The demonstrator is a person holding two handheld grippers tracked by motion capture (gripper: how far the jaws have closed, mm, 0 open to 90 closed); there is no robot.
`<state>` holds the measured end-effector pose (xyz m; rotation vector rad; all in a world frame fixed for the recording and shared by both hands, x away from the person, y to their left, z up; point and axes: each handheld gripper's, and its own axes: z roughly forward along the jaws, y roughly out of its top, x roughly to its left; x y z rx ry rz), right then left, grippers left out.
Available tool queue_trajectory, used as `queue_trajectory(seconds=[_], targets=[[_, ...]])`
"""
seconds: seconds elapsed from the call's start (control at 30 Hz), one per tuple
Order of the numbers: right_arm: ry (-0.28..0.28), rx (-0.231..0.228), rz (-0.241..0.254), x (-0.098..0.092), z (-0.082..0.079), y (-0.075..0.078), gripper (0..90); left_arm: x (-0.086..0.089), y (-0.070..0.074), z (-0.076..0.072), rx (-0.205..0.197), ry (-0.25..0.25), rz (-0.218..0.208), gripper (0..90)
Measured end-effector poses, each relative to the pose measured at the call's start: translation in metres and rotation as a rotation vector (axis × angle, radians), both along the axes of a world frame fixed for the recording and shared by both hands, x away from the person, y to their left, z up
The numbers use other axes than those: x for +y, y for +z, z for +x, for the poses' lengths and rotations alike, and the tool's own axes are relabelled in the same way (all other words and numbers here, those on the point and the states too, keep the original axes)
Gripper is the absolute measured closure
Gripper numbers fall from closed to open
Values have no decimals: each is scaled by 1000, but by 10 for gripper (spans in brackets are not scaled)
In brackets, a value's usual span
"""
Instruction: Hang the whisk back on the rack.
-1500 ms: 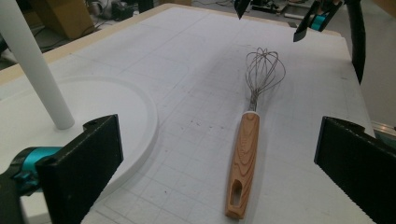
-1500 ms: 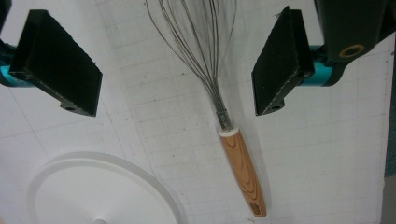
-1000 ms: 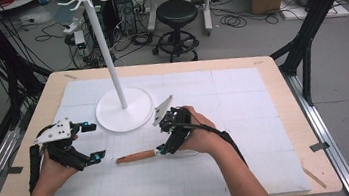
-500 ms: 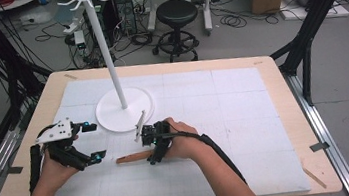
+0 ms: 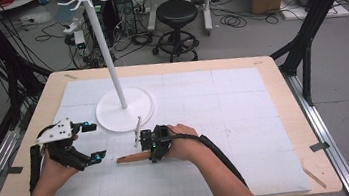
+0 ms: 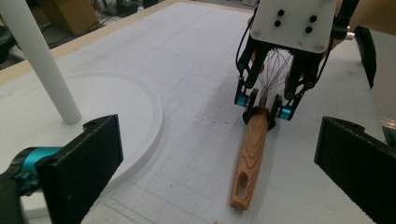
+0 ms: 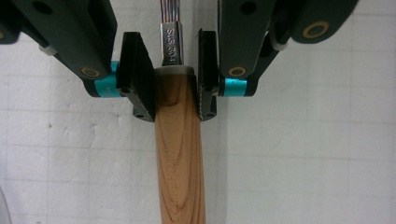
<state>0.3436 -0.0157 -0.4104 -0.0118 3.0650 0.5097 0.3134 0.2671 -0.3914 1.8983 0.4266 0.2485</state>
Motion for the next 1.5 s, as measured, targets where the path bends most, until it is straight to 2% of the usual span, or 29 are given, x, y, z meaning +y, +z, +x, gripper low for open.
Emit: queue_trajectory(seconds=[0.07, 0.1, 0.13, 0.17, 0.2, 0.23, 0.27, 0.3, 0.33, 0.37, 0.4, 0.43, 0.47, 0.5, 0.53, 0.57, 0.6, 0.67, 0.73, 0.77, 0.83, 0.9, 1.07, 1.2, 1.27, 1.5], targets=[[-7, -2, 5, -2, 0, 2, 694, 1, 0, 0, -2, 1, -1, 17], [-18, -2, 32, -6, 2, 8, 696, 1, 1, 0, -1, 0, -6, 17], [-18, -2, 32, -6, 2, 8, 696, 1, 1, 0, -1, 0, -6, 17], [-46, -3, 82, -14, 4, 18, 697, 1, 1, 0, -2, 1, -6, 17], [-46, -3, 82, -14, 4, 18, 697, 1, 1, 0, -2, 1, -6, 17], [-56, -7, 105, -19, 6, 24, 698, 2, 1, 0, -3, 1, -4, 17], [-82, -12, 151, -30, 9, 35, 699, 1, 1, 0, 0, 2, -10, 17], [-82, -12, 151, -30, 9, 35, 699, 1, 1, 0, 0, 2, -10, 17], [-111, -18, 198, -41, 12, 46, 701, 1, 1, 0, 0, 1, -10, 17], [-111, -18, 198, -41, 12, 46, 701, 1, 1, 0, -1, 1, -8, 17], [-125, -37, 245, -52, 15, 57, 703, 1, 1, 0, -2, 1, -9, 17], [-121, -52, 271, -57, 17, 63, 704, 1, 1, 0, -3, 0, -8, 17], [-121, -52, 271, -57, 17, 63, 704, 1, 1, 0, -3, 0, -8, 17], [-152, -51, 314, -67, 18, 75, 705, 1, 1, 0, -4, 0, -9, 17], [-160, -49, 335, -71, 19, 80, 705, 1, 1, 0, -5, -1, -11, 17], [-160, -49, 335, -71, 19, 80, 705, 1, 1, 0, -4, 1, -10, 17], [-169, -59, 371, -79, 21, 88, 706, 1, 1, 0, -4, 0, -9, 17], [-187, -65, 397, -84, 22, 95, 706, 1, 1, -1, -2, 1, -11, 17], [-194, -75, 405, -87, 23, 99, 706, 1, 1, -1, -3, -1, -8, 17], [-206, -77, 438, -92, 25, 105, 706, 0, 1, -1, 0, 0, -10, 17], [-216, -76, 453, -94, 26, 108, 706, 0, 1, -1, 0, 1, -10, 17], [-226, -81, 499, -98, 30, 117, 707, 0, 1, -1, 0, -1, -12, 17], [-237, -97, 541, -99, 36, 135, 706, 1, 2, -1, -5, -4, -10, 17], [-250, -106, 613, -102, 45, 150, 706, 0, 3, -1, -6, -5, -11, 17], [-260, -109, 624, -102, 47, 154, 706, 0, 3, -1, -7, -6, -10, 17], [-283, -120, 702, -100, 66, 189, 706, 0, 4, -1, -9, -8, -12, 17]])
